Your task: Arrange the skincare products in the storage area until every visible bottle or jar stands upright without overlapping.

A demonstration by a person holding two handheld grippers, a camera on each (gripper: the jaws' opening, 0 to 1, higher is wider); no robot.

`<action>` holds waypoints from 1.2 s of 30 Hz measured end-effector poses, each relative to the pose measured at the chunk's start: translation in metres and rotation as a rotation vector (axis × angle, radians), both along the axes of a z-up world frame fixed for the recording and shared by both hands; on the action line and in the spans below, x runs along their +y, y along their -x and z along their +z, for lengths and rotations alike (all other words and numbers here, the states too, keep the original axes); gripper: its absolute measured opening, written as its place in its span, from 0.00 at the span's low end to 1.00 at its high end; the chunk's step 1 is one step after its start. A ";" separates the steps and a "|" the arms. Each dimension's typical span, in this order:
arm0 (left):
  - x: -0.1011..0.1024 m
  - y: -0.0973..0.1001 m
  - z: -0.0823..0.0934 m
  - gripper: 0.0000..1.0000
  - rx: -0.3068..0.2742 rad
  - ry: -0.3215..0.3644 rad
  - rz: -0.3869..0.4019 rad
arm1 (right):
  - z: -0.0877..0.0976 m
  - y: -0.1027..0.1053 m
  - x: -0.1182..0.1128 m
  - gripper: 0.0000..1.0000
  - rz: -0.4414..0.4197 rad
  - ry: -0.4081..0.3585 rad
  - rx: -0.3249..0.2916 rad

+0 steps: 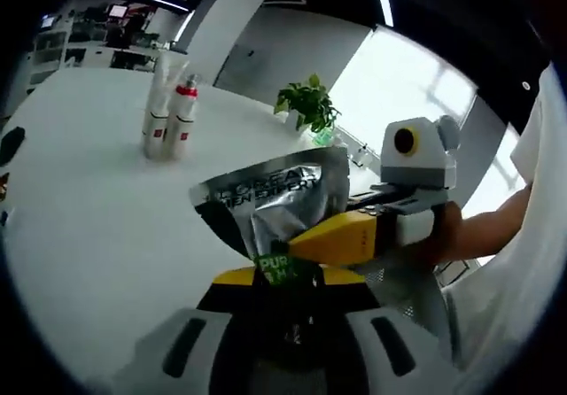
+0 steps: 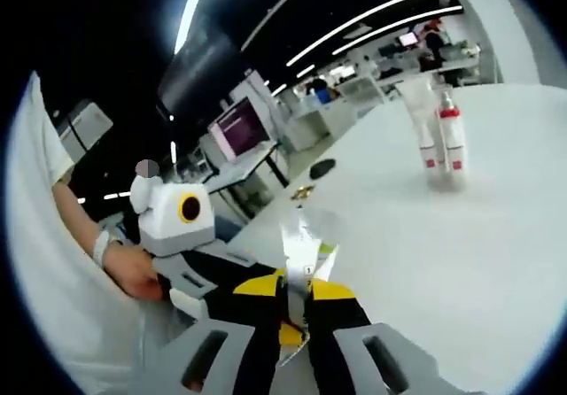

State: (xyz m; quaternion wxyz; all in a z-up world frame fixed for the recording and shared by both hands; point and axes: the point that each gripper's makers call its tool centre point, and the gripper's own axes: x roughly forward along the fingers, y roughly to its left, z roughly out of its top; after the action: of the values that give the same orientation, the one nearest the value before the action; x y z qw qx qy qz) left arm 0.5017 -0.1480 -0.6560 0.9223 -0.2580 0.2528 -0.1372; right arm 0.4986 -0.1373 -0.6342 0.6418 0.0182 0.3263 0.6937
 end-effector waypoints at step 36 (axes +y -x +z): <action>0.018 0.004 0.076 0.00 -0.236 0.756 0.045 | 0.049 0.006 -0.008 0.08 0.080 -0.212 0.453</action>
State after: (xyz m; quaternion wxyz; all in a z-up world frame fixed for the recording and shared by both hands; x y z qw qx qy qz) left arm 0.4976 -0.1296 -0.5801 0.7877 -0.5674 0.0712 -0.2292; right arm 0.4929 -0.1453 -0.5848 0.5191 0.2275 0.3876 0.7270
